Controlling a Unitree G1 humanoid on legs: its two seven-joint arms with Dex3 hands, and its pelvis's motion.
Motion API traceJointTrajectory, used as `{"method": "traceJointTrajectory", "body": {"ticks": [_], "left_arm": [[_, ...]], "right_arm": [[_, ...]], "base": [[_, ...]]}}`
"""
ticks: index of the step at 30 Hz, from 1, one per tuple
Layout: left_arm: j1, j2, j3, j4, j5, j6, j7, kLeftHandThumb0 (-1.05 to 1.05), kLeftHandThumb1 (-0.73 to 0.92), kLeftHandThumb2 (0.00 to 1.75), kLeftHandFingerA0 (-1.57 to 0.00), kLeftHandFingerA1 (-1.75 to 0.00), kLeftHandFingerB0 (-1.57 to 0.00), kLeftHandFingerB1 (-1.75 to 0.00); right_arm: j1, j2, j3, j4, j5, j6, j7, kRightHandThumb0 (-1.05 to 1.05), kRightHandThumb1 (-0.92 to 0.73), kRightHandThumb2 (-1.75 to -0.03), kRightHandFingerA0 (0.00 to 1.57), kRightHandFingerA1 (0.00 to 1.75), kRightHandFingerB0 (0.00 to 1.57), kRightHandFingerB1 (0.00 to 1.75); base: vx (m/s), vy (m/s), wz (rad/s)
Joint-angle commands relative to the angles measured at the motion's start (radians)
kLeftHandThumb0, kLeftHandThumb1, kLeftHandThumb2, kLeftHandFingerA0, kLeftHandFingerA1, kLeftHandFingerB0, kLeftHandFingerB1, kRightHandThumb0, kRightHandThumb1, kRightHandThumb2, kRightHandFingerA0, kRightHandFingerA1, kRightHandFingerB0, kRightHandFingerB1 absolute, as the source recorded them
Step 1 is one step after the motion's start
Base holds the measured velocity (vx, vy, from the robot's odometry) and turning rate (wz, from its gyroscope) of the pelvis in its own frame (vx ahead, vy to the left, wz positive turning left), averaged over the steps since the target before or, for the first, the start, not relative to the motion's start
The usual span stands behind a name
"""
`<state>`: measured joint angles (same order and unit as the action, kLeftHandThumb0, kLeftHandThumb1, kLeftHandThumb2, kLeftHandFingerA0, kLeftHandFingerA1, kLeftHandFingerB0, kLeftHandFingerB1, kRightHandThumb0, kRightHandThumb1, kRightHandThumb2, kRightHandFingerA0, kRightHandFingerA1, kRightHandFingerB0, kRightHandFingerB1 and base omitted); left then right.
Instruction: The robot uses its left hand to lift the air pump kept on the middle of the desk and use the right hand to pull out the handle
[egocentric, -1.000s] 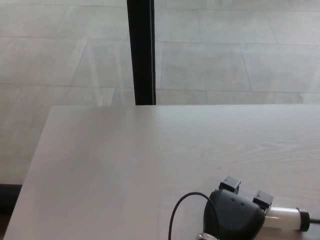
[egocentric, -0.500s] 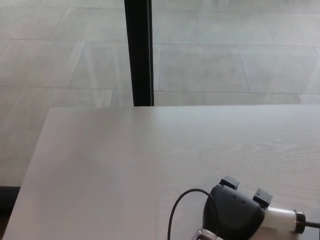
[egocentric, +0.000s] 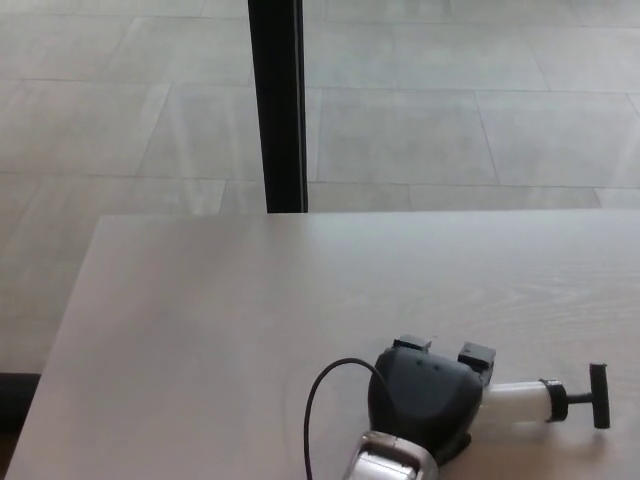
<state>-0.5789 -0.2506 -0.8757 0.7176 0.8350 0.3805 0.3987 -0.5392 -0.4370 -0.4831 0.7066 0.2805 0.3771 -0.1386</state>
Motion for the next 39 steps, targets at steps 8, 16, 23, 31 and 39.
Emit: {"method": "traceJointTrajectory", "body": {"ticks": [8, 16, 23, 31, 39], "left_arm": [[0.055, -0.05, 0.179, -0.038, -0.118, -0.183, 0.05, -0.16, 0.6, 1.16, -0.94, -1.75, -0.74, -1.56], [0.041, -0.017, 0.203, -0.058, -0.105, -0.276, 0.099, -0.1, 0.54, 1.2, -0.81, -1.74, -0.74, -1.58], [-0.038, 0.06, 0.243, -0.064, -0.092, -0.324, 0.093, -0.05, 0.55, 1.1, -0.83, -1.75, -0.74, -1.61], [-0.121, 0.201, 0.251, -0.085, -0.058, -0.286, 0.021, -0.11, 0.57, 0.99, -0.76, -1.75, -0.71, -1.53], [-0.157, 0.351, 0.282, -0.101, -0.053, -0.333, 0.017, -0.16, 0.61, 0.86, -0.86, -1.68, -0.76, -1.32]], "right_arm": [[0.06, 0.002, 0.018, 0.009, -0.017, -0.047, 0.024, -0.47, -0.72, -0.61, 0.79, 0.88, 0.63, 0.5], [0.072, -0.015, 0.101, -0.043, -0.04, -0.037, 0.118, -0.54, -0.71, -0.61, 0.77, 0.85, 0.59, 0.49], [0.135, -0.039, 0.277, -0.334, -0.078, 0.024, 0.25, -0.56, -0.7, -0.61, 0.66, 0.62, 0.42, 0.38], [0.141, -0.036, 0.38, -0.558, -0.085, 0.122, 0.269, -0.56, -0.58, -0.9, 0.6, 0.67, 0.34, 0.51], [0.13, -0.022, 0.451, -0.651, -0.112, 0.173, 0.285, -0.58, -0.55, -0.91, 0.59, 0.7, 0.36, 0.52]], "base": [[0.0, 0.0, 0.0], [0.0, 0.0, 0.0], [0.0, 0.0, 0.0], [0.0, 0.0, 0.0], [0.0, 0.0, 0.0]]}}
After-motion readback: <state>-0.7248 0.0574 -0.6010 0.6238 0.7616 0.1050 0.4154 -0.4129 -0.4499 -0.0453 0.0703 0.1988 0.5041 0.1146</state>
